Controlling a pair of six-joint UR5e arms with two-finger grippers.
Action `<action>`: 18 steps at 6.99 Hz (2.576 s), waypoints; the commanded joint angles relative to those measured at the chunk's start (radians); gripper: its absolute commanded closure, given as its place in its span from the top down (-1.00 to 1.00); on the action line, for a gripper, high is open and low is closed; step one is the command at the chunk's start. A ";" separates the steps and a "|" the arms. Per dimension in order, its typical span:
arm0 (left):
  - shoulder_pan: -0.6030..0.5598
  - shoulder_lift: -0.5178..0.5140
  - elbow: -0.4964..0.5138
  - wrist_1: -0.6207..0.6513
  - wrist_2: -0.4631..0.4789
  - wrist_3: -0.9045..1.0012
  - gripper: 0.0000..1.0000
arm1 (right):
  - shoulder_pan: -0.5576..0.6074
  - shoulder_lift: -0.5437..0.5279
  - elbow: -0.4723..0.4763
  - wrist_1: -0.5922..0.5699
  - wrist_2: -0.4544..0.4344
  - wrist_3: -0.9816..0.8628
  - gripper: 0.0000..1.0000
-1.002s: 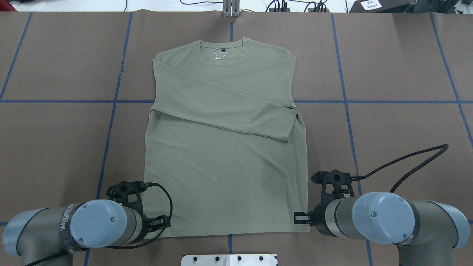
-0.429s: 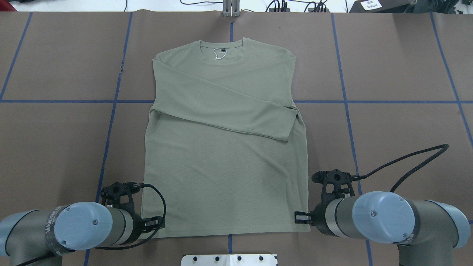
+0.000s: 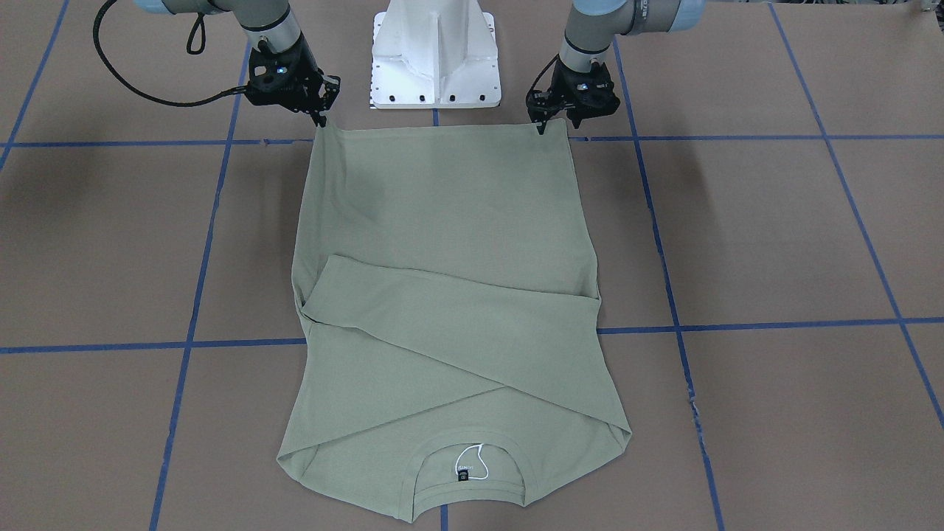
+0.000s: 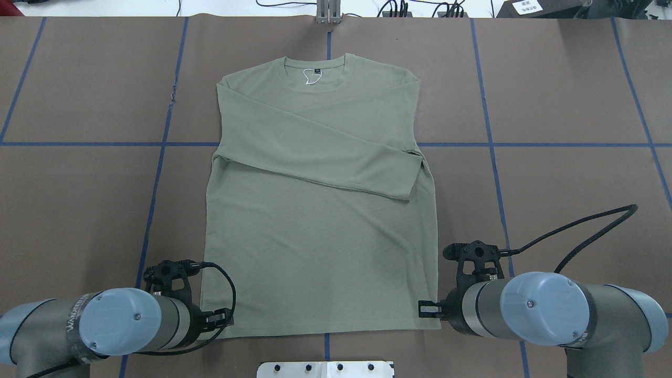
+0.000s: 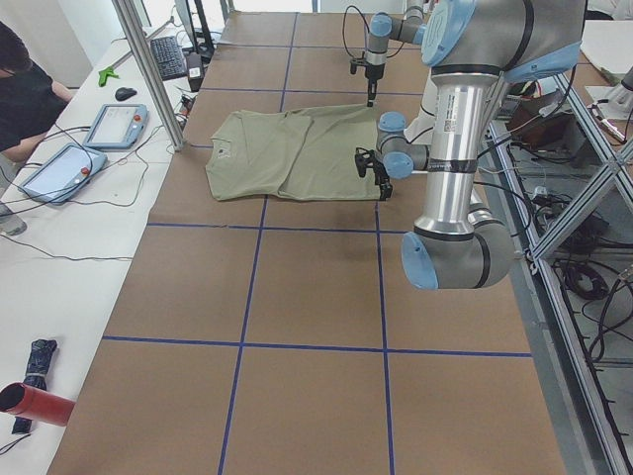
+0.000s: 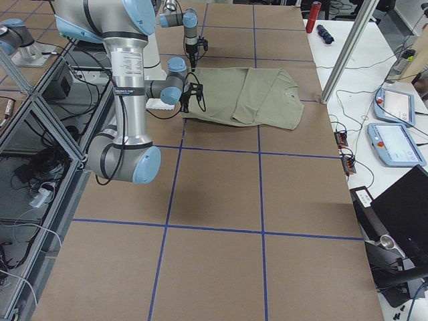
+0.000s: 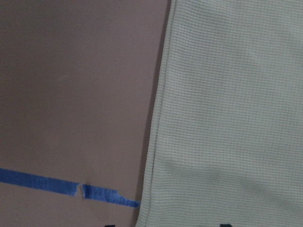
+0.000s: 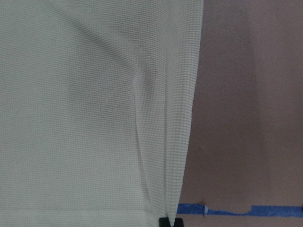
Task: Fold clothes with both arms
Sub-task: 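Grasp both hem corners nearest the robot with the left and right grippers, then lift the hem with both grippers and pull it over toward the collar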
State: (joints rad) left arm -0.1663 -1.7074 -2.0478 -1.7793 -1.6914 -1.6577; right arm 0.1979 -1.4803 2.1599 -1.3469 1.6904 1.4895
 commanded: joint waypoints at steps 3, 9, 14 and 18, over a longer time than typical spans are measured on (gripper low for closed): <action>0.002 0.000 0.008 0.000 0.001 -0.002 0.20 | 0.002 -0.002 0.000 0.000 0.002 0.000 -1.00; 0.007 0.002 -0.035 0.005 0.003 -0.002 -1.00 | 0.021 -0.005 0.014 0.000 0.029 -0.006 -1.00; 0.008 0.020 -0.357 0.259 -0.013 0.000 -1.00 | 0.123 -0.165 0.194 0.000 0.244 -0.011 -1.00; 0.131 0.012 -0.497 0.344 -0.042 -0.028 -1.00 | 0.124 -0.275 0.333 -0.003 0.464 0.002 -1.00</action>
State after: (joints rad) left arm -0.0593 -1.6931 -2.5249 -1.4414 -1.7247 -1.6683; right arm 0.3212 -1.7438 2.4721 -1.3493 2.0907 1.4879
